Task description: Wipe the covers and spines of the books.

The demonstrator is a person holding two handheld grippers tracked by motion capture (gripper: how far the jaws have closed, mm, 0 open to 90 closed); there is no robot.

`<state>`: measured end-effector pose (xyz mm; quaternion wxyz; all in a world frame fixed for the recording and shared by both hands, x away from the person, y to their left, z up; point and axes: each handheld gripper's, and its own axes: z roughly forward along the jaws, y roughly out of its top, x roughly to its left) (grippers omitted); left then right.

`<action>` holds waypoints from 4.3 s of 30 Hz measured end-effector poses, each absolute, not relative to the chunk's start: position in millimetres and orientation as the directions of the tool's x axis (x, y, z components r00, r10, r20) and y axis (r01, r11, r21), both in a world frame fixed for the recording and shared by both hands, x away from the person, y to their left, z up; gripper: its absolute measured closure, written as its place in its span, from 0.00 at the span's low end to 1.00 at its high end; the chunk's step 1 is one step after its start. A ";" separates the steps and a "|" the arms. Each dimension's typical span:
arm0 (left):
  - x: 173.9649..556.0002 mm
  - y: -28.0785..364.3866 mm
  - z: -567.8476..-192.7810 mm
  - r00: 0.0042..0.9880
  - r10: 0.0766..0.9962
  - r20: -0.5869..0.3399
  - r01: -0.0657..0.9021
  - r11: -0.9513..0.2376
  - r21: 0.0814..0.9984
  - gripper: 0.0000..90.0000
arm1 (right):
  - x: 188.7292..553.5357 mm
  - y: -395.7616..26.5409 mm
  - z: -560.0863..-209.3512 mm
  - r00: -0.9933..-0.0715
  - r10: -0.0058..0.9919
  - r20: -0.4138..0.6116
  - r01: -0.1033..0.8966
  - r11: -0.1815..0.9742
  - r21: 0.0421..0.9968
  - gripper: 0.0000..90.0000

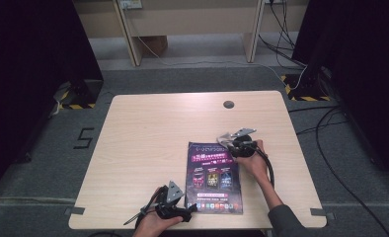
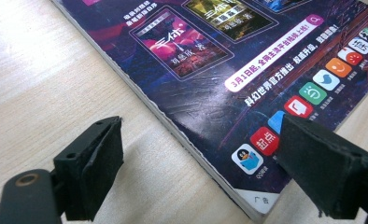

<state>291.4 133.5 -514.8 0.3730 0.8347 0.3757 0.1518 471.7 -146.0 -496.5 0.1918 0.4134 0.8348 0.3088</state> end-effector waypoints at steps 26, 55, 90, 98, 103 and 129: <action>291.3 133.0 -514.4 0.673 0.739 -0.025 0.513 -0.442 0.736 0.16 | 437.6 -115.5 -497.5 -0.689 0.721 -0.067 0.501 0.542 0.675 0.81; 291.3 133.2 -514.2 0.677 0.736 -0.019 0.508 -0.449 0.736 0.16 | 426.3 -80.6 -488.5 -0.755 0.649 0.090 0.500 0.482 0.720 0.69; 291.0 133.3 -514.4 0.677 0.736 -0.014 0.504 -0.449 0.738 0.16 | 414.0 -53.4 -498.1 -0.804 0.594 -0.024 0.415 0.588 0.694 0.82; 290.8 132.6 -513.8 0.679 0.734 -0.005 0.499 -0.457 0.736 0.16 | 413.9 -62.9 -497.7 -0.783 0.621 -0.044 0.425 0.585 0.691 0.82; 289.6 132.6 -513.0 0.679 0.734 0.006 0.495 -0.464 0.735 0.16 | 397.9 -52.3 -497.8 -0.818 0.575 -0.027 0.402 0.603 0.690 0.82; 278.0 140.8 -508.3 0.734 0.677 -0.053 0.491 -0.474 0.731 0.45 | 414.1 -144.8 -496.7 -0.628 0.776 -0.055 0.534 0.482 0.694 0.80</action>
